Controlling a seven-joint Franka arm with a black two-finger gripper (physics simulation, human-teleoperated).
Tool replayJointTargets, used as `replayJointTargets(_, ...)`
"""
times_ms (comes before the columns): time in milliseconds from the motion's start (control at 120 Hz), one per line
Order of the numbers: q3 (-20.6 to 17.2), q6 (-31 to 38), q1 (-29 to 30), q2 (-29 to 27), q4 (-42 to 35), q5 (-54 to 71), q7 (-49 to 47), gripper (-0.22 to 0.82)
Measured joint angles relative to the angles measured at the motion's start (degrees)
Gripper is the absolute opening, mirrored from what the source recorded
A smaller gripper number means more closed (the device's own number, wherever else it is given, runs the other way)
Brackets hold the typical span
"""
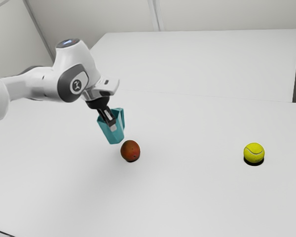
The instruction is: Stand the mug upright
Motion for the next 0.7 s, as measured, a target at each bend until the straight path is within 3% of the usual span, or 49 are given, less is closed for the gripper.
replayJointTargets(233,-0.7,4.9,1.1,-4.3,-7.2,0.3,-4.2,-0.18)
replayJointTargets(700,-1.8,10.7,2.0,-5.3,-14.2,0.5,-11.8,-0.18)
